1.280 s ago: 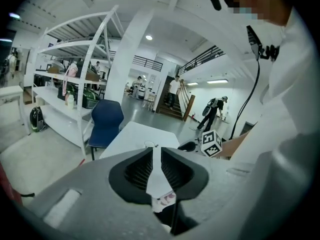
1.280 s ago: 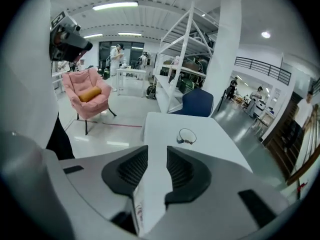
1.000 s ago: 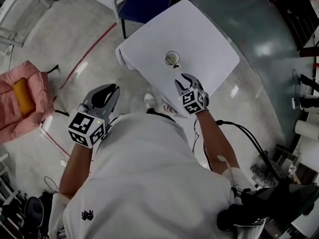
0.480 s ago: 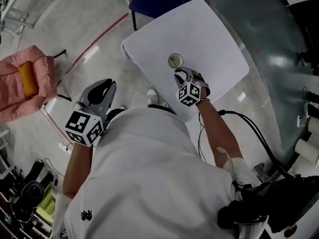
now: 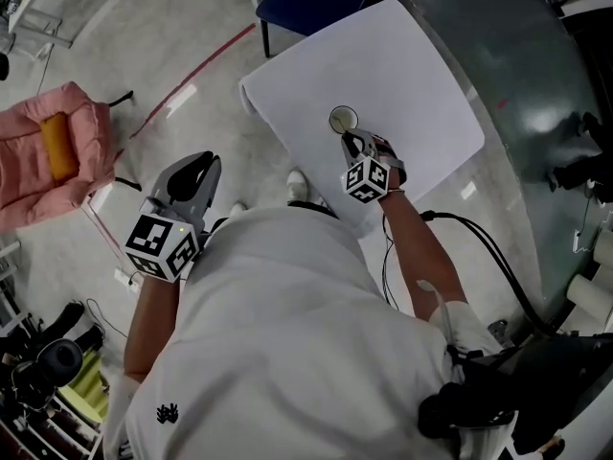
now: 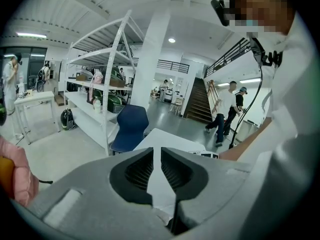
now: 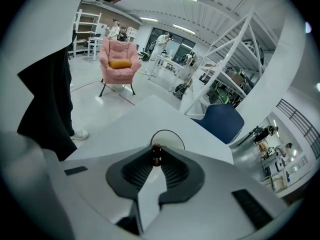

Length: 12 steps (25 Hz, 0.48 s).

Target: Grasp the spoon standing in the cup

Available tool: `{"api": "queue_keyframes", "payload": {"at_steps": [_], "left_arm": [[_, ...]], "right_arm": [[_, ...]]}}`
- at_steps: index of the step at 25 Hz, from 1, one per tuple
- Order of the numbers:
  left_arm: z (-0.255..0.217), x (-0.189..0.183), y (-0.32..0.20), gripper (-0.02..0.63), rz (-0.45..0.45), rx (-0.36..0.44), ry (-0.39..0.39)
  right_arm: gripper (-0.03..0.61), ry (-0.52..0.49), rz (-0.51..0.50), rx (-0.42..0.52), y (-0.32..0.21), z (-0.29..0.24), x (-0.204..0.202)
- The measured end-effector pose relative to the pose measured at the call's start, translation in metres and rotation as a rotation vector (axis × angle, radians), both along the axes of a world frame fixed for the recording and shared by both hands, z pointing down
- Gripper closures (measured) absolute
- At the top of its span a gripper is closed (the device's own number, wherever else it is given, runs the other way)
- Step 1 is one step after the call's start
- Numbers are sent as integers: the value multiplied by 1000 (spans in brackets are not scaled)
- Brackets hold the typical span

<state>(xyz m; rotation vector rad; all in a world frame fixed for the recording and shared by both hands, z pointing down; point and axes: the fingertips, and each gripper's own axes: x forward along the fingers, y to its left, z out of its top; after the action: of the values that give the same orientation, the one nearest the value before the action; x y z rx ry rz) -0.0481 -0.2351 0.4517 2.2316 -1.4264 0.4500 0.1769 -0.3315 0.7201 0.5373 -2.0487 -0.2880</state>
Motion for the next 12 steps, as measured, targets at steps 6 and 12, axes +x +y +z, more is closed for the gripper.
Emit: {"api": "queue_keyframes", "payload": {"at_steps": [6, 12], "left_arm": [[3, -14, 6, 563, 16, 3, 12], [1, -40, 18, 563, 31, 19, 28]], "right_arm": [[526, -24, 74, -6, 1, -15, -3], [526, -67, 188, 2, 6, -46, -9]]}}
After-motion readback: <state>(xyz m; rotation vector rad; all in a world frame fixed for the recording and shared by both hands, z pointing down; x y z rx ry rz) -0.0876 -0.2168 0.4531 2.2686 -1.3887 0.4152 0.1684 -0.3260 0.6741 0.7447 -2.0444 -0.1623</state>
